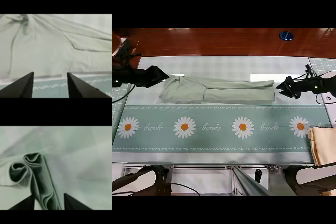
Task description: Fold the shirts.
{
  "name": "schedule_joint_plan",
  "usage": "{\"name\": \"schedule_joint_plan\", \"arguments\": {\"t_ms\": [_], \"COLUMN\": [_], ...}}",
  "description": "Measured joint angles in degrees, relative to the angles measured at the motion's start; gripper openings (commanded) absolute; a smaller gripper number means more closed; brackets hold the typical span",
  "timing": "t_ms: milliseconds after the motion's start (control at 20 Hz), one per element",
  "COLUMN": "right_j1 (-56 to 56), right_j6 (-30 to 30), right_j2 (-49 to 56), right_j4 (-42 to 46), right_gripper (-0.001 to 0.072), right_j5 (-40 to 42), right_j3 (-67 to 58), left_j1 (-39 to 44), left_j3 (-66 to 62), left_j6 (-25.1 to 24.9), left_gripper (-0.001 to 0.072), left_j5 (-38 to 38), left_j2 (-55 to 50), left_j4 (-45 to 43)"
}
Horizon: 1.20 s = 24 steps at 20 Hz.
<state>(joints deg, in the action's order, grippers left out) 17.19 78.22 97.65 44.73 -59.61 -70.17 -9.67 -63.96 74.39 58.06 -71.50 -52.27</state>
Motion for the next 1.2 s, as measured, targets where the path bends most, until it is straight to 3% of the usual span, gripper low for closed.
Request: {"name": "schedule_joint_plan", "arguments": {"t_ms": [250,300,400,550,650,700,1000,1200], "right_j1": [-3.8,-4.7,-6.4,-8.0,-8.1,-8.0,-6.1,-5.7], "right_j6": [0.0,0.0,0.0,-1.0,-1.6,-1.6,-0.7,2.8], "right_j2": [2.7,3.1,3.7,3.5,1.2,-0.9,-24.1,-44.7], "right_j4": [-2.9,-3.1,-2.5,-1.9,-1.9,-0.6,8.6,10.9], "right_gripper": [0.0411,0.0336,0.0033,0.0036,0.0036,0.0036,0.0036,0.0036], "right_j5": [1.2,1.2,1.1,-1.4,-3.6,-4.8,-10.4,-14.7], "right_j3": [0.2,0.2,0.0,-1.4,-2.0,-1.9,8.2,16.1], "left_j1": [5.6,6.4,8.0,9.4,9.9,10.1,14.9,24.7], "left_j3": [3.3,3.5,3.8,4.0,4.0,4.0,4.1,3.1], "left_j6": [-0.9,-0.9,-1.0,-1.1,-1.1,-1.1,-1.3,-1.3], "left_gripper": [0.0507,0.0507,0.0506,0.0476,0.008,0.0016,0.0016,0.0015], "left_j5": [-3.6,-4.4,-5.4,-6.1,-6.1,-5.8,-5.4,-11.5], "left_j2": [2.6,2.7,2.9,3.0,3.0,3.0,2.7,-0.7], "left_j4": [0.9,1.0,1.3,1.3,1.3,1.3,1.4,4.9]}}
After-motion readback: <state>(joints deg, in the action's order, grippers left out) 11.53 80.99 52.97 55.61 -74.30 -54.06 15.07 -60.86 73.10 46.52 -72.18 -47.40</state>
